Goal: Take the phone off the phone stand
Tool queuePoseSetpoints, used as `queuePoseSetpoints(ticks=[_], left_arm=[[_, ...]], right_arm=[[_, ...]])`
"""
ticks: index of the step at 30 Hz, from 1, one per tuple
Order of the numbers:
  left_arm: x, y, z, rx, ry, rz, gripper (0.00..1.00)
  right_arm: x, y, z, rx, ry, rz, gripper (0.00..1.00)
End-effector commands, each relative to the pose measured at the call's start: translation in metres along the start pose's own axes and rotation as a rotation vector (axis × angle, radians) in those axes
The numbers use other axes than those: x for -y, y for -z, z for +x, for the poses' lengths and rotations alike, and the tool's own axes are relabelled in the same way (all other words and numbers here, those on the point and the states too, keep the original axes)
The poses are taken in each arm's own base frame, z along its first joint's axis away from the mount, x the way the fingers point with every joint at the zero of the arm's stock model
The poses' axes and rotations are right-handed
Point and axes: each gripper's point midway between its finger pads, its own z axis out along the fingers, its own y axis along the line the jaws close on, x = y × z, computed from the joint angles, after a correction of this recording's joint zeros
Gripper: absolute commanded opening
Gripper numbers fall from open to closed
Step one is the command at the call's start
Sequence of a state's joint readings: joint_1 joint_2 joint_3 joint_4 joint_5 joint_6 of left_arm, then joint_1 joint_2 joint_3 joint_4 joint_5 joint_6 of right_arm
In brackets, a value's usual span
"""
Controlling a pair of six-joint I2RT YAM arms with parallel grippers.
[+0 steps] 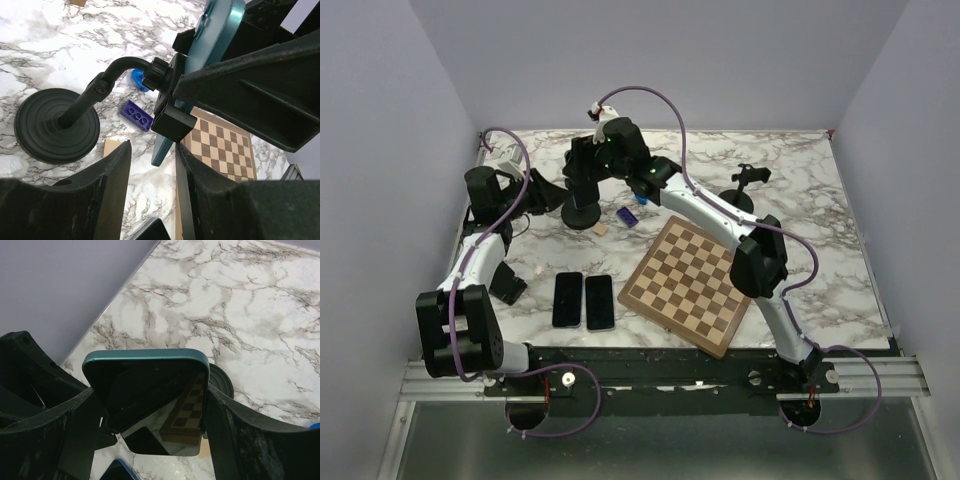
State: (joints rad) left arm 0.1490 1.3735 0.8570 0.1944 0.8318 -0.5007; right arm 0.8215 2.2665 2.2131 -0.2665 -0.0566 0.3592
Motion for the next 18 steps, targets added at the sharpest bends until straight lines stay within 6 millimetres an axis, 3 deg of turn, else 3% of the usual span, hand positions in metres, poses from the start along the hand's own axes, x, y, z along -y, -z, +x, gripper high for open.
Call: queuePoseSetpoints(ticks=[1, 10, 18], left_arm=[[0.014, -0.006, -0.015, 0.038, -0.11, 0.091, 0.49], [0.026, -0.008, -0.02, 0.065, -0.114, 0.171, 0.41], [0.027, -0.011, -0.02, 0.07, -0.086, 0.189, 0.51]], right_arm=[[-0.016, 0.002, 0.007, -0.039, -0.055, -0.073, 0.01], [-0.022, 0.001, 0.01, -0.049, -0.07, -0.104, 0.01], [-0.025, 0.003, 0.013, -0.057, -0.084, -0.123, 0.01]])
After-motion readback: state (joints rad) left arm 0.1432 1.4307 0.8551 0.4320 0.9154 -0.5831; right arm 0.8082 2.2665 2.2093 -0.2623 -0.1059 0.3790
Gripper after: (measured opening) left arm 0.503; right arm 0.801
